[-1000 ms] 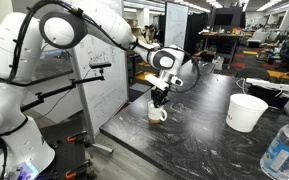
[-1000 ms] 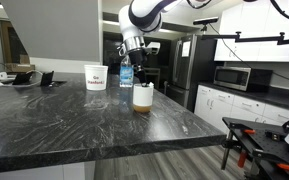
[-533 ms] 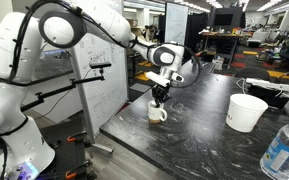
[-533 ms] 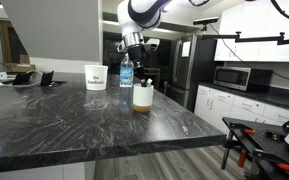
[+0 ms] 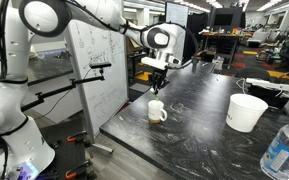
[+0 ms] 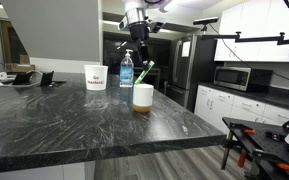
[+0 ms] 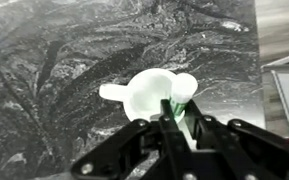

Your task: Pick up the pen from the mug cup and put it on the table.

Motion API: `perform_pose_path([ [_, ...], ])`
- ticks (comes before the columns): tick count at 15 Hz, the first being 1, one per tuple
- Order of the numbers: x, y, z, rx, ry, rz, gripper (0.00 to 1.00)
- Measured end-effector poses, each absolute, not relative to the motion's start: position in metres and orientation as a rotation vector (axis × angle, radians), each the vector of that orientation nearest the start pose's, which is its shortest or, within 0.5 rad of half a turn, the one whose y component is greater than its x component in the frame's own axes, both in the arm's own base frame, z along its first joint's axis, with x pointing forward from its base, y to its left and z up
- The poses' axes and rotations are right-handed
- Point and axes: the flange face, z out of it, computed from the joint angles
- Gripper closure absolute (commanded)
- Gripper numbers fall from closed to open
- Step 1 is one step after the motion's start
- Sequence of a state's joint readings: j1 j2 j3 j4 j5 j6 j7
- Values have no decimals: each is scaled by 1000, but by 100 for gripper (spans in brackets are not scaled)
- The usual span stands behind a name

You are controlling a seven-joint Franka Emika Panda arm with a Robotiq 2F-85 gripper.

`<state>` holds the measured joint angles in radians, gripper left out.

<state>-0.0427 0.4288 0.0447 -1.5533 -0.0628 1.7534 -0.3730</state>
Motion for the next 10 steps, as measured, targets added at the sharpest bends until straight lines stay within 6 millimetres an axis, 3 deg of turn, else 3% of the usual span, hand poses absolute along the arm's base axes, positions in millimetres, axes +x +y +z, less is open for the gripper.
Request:
perform_pose_path([
  [6, 604, 46, 445, -3059, -730, 179, 95],
  [8, 587, 66, 442, -3013, -734, 126, 95],
  [10, 571, 83, 425, -2976, -739, 136, 95],
])
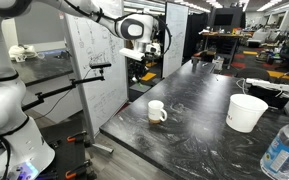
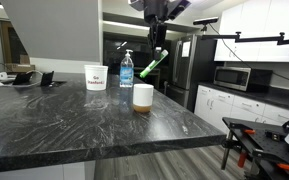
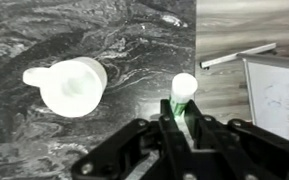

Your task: Pick up the pen from the mug cup and put it on the table.

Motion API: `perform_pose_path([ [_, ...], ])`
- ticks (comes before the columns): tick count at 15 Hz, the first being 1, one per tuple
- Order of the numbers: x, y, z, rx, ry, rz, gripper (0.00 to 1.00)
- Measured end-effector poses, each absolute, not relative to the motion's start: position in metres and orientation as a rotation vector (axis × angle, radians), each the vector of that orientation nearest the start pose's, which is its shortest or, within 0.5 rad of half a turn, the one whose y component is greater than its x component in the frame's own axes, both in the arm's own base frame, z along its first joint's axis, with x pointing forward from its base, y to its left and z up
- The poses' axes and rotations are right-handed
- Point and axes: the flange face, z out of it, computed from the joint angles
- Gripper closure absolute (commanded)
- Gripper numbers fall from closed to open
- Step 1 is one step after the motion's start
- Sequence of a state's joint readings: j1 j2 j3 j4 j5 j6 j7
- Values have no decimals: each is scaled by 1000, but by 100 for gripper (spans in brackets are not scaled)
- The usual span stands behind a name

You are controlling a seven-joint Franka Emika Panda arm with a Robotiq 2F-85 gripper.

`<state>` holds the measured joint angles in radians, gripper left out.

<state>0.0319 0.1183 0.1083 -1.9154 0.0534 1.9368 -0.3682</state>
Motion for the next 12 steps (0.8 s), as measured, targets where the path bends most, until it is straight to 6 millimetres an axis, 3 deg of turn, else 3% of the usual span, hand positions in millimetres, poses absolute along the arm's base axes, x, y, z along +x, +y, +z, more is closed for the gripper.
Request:
perform_pose_path([
  [5, 544, 89, 375, -2946, -779, 238, 95],
  [12, 543, 80, 341, -2961, -658, -76, 95],
])
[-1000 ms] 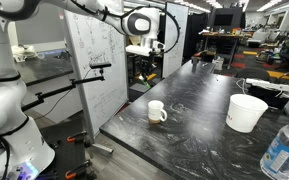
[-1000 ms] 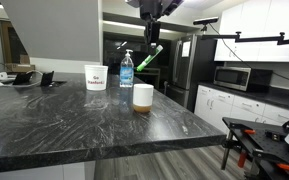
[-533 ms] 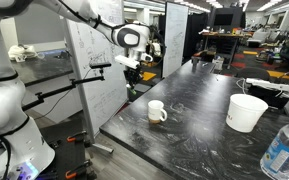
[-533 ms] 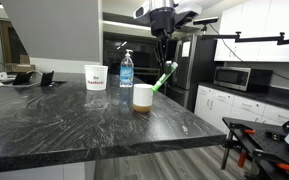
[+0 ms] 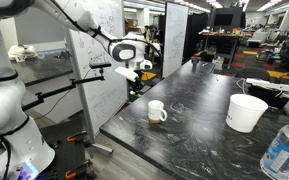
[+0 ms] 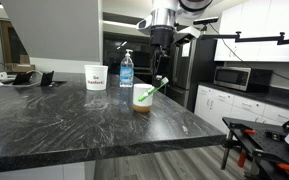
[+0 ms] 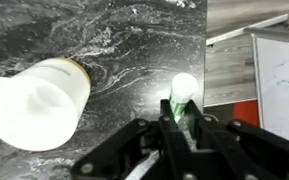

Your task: Pick up the pen from the mug cup and put it on the table.

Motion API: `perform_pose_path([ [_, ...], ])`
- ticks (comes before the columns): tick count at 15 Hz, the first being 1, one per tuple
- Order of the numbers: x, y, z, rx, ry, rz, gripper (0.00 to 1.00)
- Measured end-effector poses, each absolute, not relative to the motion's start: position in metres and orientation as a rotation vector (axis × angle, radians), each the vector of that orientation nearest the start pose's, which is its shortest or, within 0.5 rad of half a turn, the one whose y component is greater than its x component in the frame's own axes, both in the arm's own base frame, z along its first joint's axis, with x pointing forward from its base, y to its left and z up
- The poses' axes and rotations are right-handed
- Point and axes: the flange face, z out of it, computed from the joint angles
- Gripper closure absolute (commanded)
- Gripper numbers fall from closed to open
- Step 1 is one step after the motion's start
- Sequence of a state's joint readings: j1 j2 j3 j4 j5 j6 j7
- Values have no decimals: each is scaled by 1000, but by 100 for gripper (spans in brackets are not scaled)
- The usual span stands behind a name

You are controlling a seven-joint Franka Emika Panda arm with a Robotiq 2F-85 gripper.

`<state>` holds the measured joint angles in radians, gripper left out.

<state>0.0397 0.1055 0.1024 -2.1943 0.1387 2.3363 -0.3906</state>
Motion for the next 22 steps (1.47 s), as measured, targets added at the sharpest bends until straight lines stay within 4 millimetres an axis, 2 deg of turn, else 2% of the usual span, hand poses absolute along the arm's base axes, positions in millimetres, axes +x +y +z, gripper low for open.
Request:
perform_pose_path([
  [9, 527, 50, 310, -2925, -580, -186, 95],
  [10, 527, 47, 310, -2916, -580, -201, 79],
  [11, 527, 46, 310, -2910, -580, -213, 54],
  [13, 528, 44, 310, -2905, -584, -232, 49],
  [19, 528, 46, 316, -2893, -586, -264, 4],
  [20, 528, 47, 318, -2893, -588, -270, 1],
  [22, 528, 48, 325, -2892, -590, -286, 0],
])
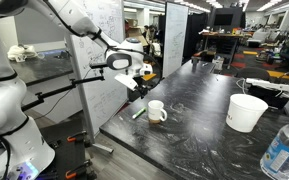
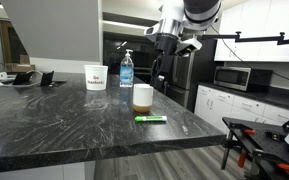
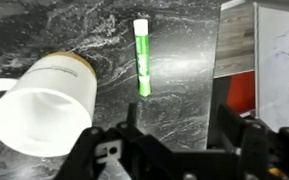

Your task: Pick up the pen from the mug cup and put it on the table.

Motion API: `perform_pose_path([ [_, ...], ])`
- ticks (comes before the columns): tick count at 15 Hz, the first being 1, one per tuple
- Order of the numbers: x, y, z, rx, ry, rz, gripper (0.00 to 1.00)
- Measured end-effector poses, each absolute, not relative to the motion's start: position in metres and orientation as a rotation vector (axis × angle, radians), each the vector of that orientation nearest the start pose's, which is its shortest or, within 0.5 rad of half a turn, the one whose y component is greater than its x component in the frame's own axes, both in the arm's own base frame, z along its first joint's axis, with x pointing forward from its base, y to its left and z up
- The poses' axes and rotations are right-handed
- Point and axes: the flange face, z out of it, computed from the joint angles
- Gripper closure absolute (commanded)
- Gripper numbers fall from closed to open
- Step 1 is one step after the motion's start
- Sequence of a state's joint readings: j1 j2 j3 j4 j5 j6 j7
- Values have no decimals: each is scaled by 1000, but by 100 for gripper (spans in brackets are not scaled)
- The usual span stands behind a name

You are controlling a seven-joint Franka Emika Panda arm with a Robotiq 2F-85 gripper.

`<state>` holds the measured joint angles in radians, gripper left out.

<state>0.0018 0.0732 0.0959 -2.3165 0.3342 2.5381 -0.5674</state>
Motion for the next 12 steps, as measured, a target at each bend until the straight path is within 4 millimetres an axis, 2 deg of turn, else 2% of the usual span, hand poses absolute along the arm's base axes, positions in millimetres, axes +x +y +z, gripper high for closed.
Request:
perform_pose_path([
  [6, 519, 51, 354, -2997, -586, -289, 0],
  [12, 506, 54, 384, -3091, -534, -149, 0],
])
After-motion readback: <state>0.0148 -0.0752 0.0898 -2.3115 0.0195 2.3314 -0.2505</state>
